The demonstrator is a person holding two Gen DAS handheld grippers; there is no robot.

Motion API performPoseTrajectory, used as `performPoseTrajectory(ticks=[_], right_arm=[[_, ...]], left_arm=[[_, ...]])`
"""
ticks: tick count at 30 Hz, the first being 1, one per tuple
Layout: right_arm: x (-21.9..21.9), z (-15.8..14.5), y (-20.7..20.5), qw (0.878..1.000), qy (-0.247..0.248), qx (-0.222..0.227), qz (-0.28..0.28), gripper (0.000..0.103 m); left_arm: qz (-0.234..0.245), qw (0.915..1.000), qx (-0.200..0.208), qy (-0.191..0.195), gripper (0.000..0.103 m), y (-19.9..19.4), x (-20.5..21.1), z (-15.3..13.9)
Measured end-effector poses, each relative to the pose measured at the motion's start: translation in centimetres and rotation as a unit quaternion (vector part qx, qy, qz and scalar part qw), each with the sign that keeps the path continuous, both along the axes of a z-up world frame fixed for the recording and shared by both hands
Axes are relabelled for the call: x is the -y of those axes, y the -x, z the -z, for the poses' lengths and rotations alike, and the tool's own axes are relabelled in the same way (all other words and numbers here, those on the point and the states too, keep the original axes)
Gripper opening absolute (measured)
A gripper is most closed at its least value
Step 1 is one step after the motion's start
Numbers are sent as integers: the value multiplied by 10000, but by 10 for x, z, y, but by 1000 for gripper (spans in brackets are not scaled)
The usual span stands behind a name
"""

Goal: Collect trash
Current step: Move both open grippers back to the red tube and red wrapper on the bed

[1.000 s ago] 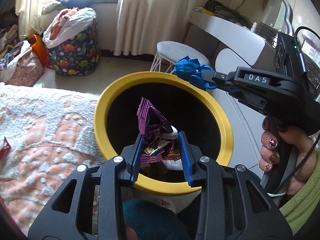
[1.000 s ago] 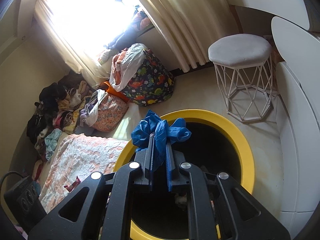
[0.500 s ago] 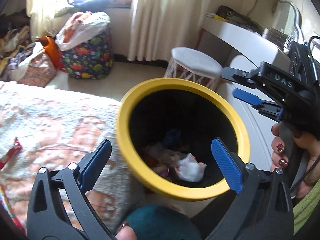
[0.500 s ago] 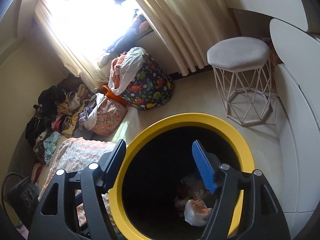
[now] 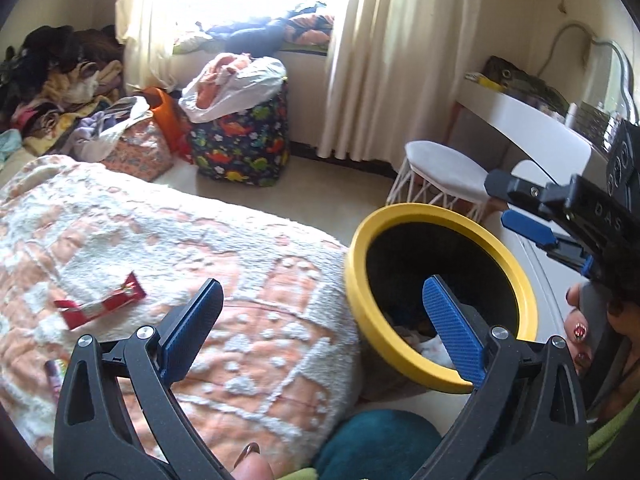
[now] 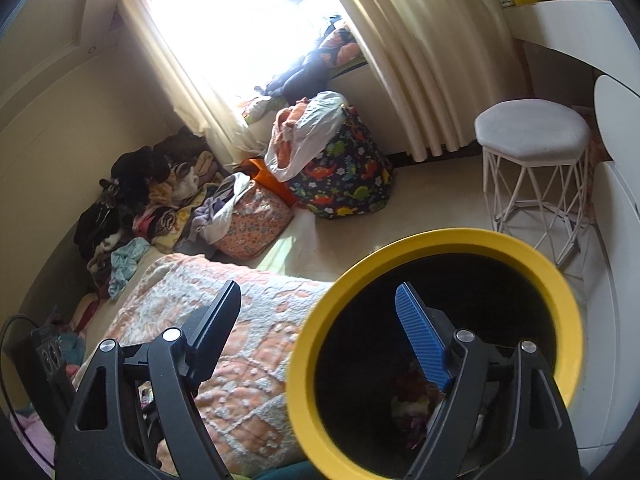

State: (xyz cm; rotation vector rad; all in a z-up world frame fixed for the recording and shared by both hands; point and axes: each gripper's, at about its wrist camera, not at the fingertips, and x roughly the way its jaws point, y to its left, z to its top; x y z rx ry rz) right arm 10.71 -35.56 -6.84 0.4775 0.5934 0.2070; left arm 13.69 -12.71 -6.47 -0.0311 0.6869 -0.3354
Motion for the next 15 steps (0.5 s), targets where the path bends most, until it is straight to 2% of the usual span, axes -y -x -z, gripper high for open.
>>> performPoseTrajectory(ticks=[8, 15], right_arm=[[-45, -1, -3, 9988, -11, -65, -476, 78], [-91, -1, -9, 9955, 140, -190, -916, 78]], left_arm=[[-633, 9979, 89, 49, 92, 1, -53, -8], [-1406, 9900, 4, 113, 92, 12, -110, 1]])
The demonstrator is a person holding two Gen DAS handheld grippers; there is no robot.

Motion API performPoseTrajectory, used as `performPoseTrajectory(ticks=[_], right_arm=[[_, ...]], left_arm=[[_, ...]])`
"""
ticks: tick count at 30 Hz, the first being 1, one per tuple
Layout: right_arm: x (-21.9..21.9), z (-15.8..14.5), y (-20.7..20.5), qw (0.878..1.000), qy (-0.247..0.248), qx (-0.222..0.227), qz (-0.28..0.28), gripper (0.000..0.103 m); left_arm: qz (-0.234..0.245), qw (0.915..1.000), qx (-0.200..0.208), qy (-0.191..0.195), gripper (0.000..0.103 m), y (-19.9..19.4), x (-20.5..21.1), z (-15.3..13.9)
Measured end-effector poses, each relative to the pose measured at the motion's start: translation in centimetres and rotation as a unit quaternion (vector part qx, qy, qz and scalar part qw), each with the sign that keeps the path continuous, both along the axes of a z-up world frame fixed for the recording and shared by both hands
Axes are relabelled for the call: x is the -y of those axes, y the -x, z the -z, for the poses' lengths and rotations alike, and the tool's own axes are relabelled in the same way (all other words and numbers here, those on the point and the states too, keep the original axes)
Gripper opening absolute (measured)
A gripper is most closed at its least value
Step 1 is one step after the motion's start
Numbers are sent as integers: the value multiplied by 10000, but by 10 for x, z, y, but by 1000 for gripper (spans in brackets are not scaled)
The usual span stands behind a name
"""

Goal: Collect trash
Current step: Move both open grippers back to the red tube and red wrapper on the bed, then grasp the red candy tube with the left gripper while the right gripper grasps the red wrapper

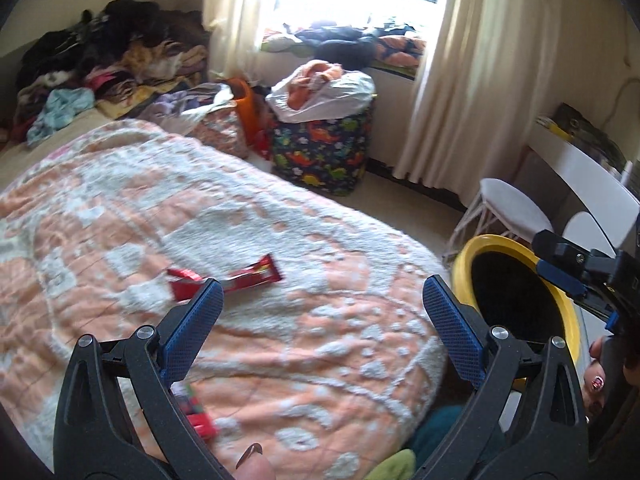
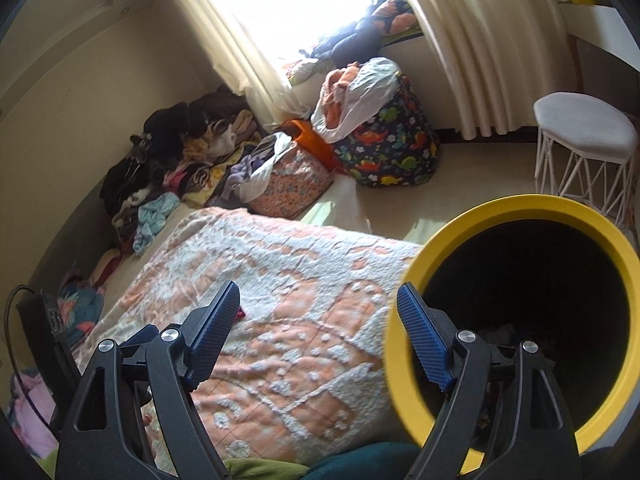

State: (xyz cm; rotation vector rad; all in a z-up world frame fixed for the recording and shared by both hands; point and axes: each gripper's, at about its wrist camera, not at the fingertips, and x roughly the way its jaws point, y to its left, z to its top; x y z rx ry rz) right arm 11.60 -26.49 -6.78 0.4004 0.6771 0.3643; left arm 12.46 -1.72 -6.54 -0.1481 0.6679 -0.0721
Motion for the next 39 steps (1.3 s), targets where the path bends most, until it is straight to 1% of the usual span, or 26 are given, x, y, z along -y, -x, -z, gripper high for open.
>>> performPoseTrajectory(ticks=[4, 8, 12, 15, 17, 19, 21, 22, 23, 26, 30, 31, 33, 34, 37, 39], right_arm=[[-35, 1, -5, 9995, 147, -62, -280, 78], [-69, 6, -13, 9977, 356, -149, -562, 78], [-103, 16, -21, 9948, 507, -282, -833, 78], [-125, 22, -31, 9927, 595, -385, -973, 78], [-138, 28, -40, 9913, 593, -503, -1059, 78], [-151, 34, -50, 9898, 598, -607, -1141, 78], [-162, 40, -62, 9886, 599, -697, -1191, 76], [-169, 44, -68, 9877, 611, -768, -1221, 71], [-174, 47, -74, 9866, 633, -826, -1254, 70], [-191, 59, -89, 9841, 703, -959, -1317, 64], [-205, 77, -108, 9808, 720, -1224, -1339, 58], [-205, 82, -111, 9797, 739, -1303, -1331, 51], [-206, 92, -115, 9777, 679, -1436, -1373, 30], [-205, 95, -115, 9773, 650, -1458, -1395, 16], [-196, 94, -106, 9803, 498, -1316, -1389, 11], [-186, 87, -98, 9836, 424, -1171, -1306, 8]], left_arm=[[-363, 9992, -159, -32, 92, 6, -30, 11], [-586, 9976, -366, -16, 92, 15, -58, 23], [-729, 9958, -533, 156, 92, 23, -83, 34], [-748, 9945, -654, 317, 92, 25, -91, 41], [-721, 9932, -771, 500, 85, 26, -93, 48], [-683, 9920, -879, 597, 81, 25, -93, 54], [-644, 9907, -980, 688, 74, 25, -92, 60], [-626, 9898, -1046, 740, 69, 24, -92, 64], [-614, 9888, -1106, 788, 65, 24, -92, 68], [-610, 9861, -1223, 949, 59, 24, -93, 75], [-615, 9837, -1296, 1086, 54, 24, -96, 80], [-609, 9835, -1306, 1090, 52, 24, -97, 81], [-590, 9834, -1320, 1097, 49, 25, -96, 82], [-586, 9832, -1331, 1106, 48, 24, -96, 82], [-602, 9821, -1356, 1159, 38, 24, -98, 85], [-591, 9816, -1357, 1203, 36, 24, -99, 86]])
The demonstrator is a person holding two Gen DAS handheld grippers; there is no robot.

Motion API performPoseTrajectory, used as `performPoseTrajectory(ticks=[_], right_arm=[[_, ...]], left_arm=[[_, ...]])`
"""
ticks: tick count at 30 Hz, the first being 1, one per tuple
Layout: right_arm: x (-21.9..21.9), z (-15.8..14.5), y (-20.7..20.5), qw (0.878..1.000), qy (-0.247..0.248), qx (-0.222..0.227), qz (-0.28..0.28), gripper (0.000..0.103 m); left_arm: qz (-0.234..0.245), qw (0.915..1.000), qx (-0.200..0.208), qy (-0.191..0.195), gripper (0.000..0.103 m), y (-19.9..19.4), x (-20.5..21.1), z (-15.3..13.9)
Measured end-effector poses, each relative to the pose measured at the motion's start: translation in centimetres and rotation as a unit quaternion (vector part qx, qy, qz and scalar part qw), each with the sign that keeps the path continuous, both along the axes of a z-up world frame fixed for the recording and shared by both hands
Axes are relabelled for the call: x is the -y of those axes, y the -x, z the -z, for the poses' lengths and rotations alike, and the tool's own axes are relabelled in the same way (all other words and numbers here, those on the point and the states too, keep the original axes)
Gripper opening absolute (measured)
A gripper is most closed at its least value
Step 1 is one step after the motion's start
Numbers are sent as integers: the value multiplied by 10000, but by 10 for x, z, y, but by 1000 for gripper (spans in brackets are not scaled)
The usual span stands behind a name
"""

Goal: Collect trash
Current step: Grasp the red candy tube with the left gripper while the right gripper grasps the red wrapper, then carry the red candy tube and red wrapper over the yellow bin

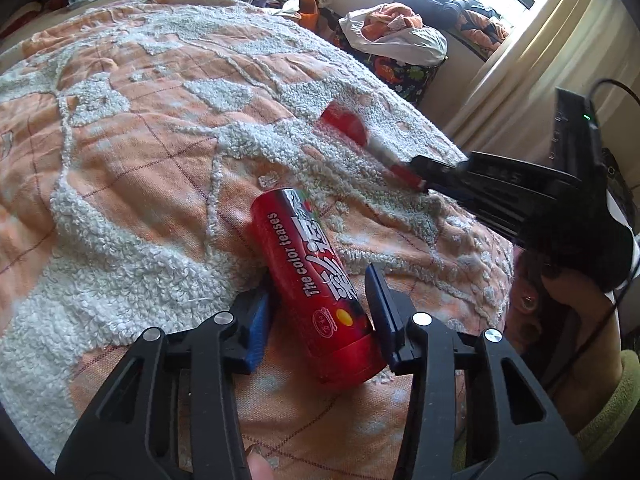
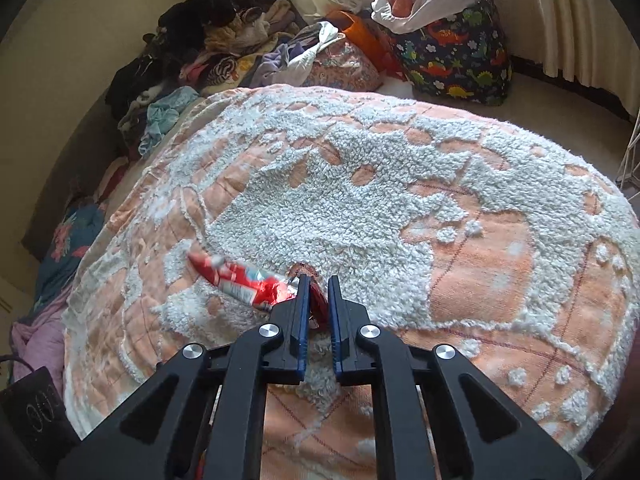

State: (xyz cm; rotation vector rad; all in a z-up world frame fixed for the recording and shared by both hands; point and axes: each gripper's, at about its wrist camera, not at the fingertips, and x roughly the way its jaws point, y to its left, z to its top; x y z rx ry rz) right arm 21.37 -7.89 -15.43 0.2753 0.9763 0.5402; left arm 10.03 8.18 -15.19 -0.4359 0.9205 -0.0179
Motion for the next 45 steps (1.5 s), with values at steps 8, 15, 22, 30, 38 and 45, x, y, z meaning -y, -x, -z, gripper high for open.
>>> performPoseTrajectory(ticks=[8, 15, 22, 30, 38, 45], right_arm=[[49, -39, 39, 9964, 89, 769, 341, 6], [99, -53, 59, 9934, 21, 915, 693, 6], [137, -61, 69, 9898, 2, 981, 1036, 6], [174, -75, 85, 9828, 44, 1213, 1391, 6], [206, -89, 100, 9758, 89, 1420, 1658, 6], [227, -98, 112, 9710, 132, 1503, 1855, 6]], left_arm=[[199, 9997, 144, -61, 27, 0, 11, -8], [466, 9980, 381, -211, 26, 0, 34, -26], [696, 9956, 556, -273, 26, 0, 58, -41], [1073, 9912, 737, -258, 26, 0, 97, -55], [1447, 9852, 862, -306, 26, 2, 128, -65], [1658, 9804, 1019, -309, 26, 2, 149, -77]])
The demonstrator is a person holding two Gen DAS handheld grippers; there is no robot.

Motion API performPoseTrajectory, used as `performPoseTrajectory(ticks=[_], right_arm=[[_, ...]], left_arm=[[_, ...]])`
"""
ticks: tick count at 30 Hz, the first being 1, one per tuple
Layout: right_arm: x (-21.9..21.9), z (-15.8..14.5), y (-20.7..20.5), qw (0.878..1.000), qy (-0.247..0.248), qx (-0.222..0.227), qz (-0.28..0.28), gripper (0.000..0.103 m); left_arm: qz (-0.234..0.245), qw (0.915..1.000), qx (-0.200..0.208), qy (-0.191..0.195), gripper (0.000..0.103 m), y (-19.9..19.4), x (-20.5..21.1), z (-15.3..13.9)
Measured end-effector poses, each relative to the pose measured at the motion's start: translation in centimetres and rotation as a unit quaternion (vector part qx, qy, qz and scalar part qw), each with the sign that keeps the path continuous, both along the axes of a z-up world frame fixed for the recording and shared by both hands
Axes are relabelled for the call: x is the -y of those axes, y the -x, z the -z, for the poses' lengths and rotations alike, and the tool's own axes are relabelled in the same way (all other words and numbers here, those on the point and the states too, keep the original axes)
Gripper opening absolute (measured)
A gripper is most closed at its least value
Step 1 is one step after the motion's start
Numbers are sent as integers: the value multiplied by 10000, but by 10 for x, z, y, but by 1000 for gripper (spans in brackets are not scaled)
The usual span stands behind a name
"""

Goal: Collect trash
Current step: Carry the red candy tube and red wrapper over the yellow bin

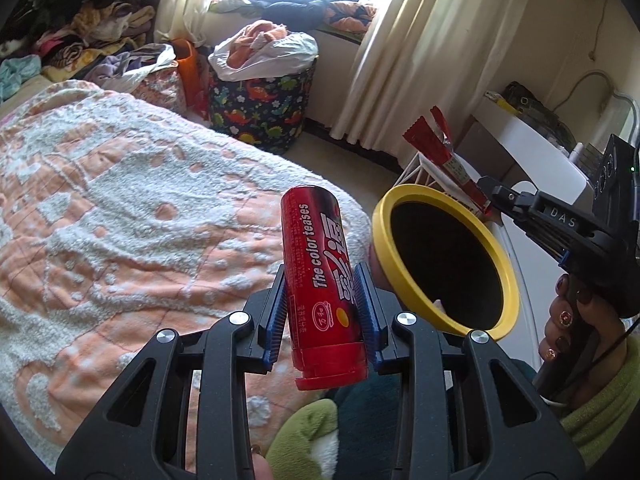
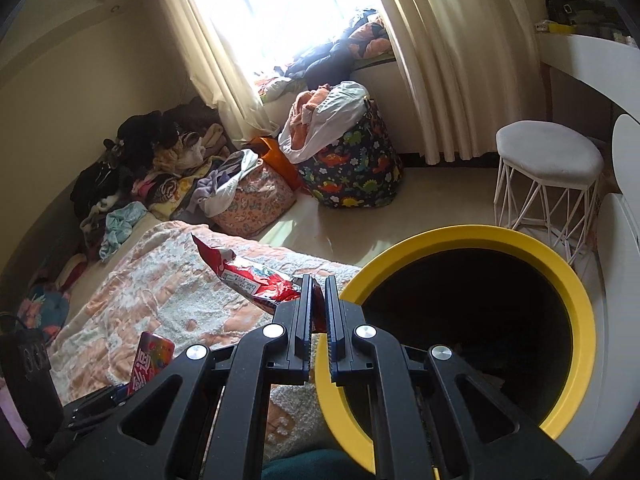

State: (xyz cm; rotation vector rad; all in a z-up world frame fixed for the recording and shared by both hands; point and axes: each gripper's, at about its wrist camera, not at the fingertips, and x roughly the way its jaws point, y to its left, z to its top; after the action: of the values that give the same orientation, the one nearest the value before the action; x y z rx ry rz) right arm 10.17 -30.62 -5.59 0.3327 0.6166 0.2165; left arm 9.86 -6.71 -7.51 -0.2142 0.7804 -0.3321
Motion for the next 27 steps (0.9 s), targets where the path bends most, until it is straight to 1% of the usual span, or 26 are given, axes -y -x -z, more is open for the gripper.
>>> performPoseTrajectory(ticks=[5, 20, 27], right_arm=[[12, -4, 8, 9999, 25, 14, 156, 6], [55, -10, 24, 9972, 91, 7, 738, 6], [75, -2, 27, 9948, 5, -23, 1014, 6]], left_arm=[[184, 9998, 122, -29, 26, 0, 15, -8], [672, 9972, 297, -111, 26, 0, 60, -20], [837, 9957, 363, -180, 26, -4, 78, -23]])
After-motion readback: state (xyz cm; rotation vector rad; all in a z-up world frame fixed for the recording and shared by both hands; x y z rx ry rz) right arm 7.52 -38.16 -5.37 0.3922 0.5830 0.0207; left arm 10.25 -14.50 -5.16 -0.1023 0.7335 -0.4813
